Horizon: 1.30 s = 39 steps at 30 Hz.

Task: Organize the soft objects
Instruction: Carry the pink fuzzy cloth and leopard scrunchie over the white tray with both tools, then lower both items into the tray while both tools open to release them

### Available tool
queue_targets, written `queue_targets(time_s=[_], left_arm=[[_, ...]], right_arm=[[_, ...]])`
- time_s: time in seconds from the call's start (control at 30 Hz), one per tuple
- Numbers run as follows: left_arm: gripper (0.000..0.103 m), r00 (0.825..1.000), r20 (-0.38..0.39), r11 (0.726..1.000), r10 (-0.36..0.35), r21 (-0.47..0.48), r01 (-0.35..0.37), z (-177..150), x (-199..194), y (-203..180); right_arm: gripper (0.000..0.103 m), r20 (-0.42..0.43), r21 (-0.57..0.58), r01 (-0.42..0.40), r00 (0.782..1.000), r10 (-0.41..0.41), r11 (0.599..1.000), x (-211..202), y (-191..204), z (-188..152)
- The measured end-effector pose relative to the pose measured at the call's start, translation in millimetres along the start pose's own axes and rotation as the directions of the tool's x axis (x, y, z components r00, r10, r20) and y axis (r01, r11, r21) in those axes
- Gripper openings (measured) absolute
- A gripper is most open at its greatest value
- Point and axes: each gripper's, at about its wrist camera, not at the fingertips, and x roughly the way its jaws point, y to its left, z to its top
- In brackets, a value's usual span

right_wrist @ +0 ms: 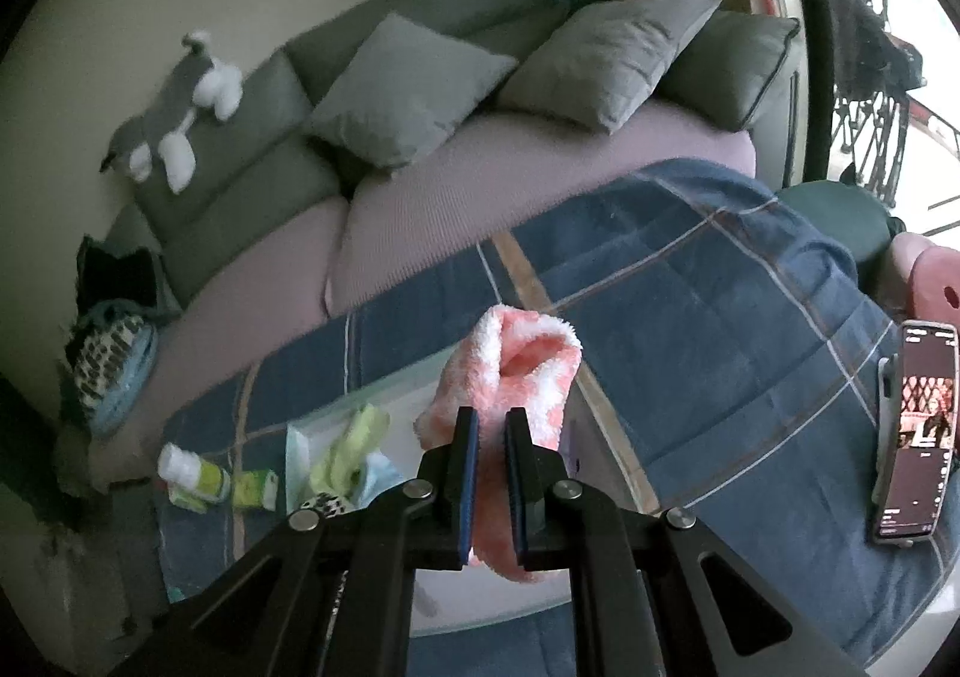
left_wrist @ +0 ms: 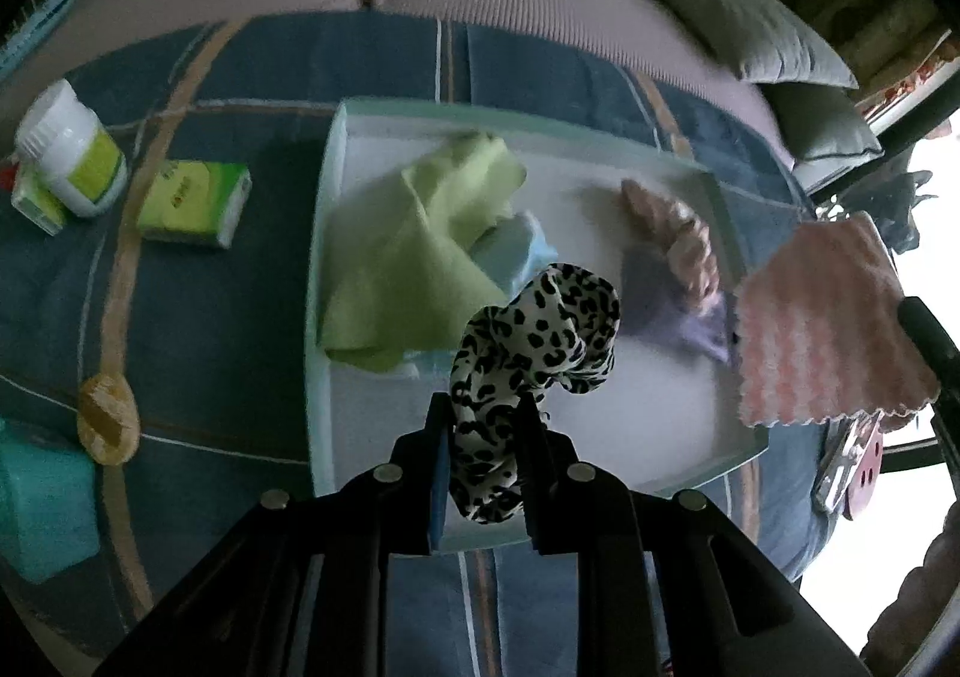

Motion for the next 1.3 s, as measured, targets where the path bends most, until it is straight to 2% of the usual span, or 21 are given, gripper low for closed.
queue_targets(time_s=[0.1,0.3,0.53,0.83,0.9,0.97,1.0,1.3], left_arm=[[0.021,1.0,-0.031,1.0,0.0,-0.001,0.0,-4,11,2],[0.021,0.997,-0.072,1.0,-0.004,-0.002,0.004,-9,27,5],[0.024,0.997,-0.077,1.0,0.009,-0.021,-0.011,-11,32,10],[0.032,0.996,-0.075,0.999,0.04,-0.016,-0.042,-13,39,5],[0.038,0.997,-0.073,0.999,0.041,-0.018,-0.042,-10,43,-1],[0.057,0.995,-0.069,0.997,0.071,-0.018,-0.072,-7,45,-4],[0.058,0.994,-0.064,0.996,0.084,-0.016,-0.085,-7,44,-4],[0.065,0.997,0.02,0.997,0.075,0.001,-0.075,-9,19,-14]], right_arm=[[0.01,-0.069,-0.04,0.047,0.996,-0.05,0.998,23,7,-8],[0.01,-0.232,-0.113,0.042,0.97,-0.068,0.993,70,21,-40],[0.01,-0.321,-0.169,0.012,0.945,-0.067,0.986,97,34,-59],[0.013,-0.35,-0.206,0.051,0.929,-0.122,0.977,107,32,-65],[0.013,-0.342,-0.21,0.052,0.931,-0.124,0.976,105,33,-63],[0.013,-0.337,-0.212,0.051,0.934,-0.122,0.976,102,33,-61],[0.013,-0.334,-0.214,0.051,0.935,-0.122,0.975,100,32,-60],[0.018,-0.264,-0.209,0.071,0.956,-0.126,0.975,77,29,-51]])
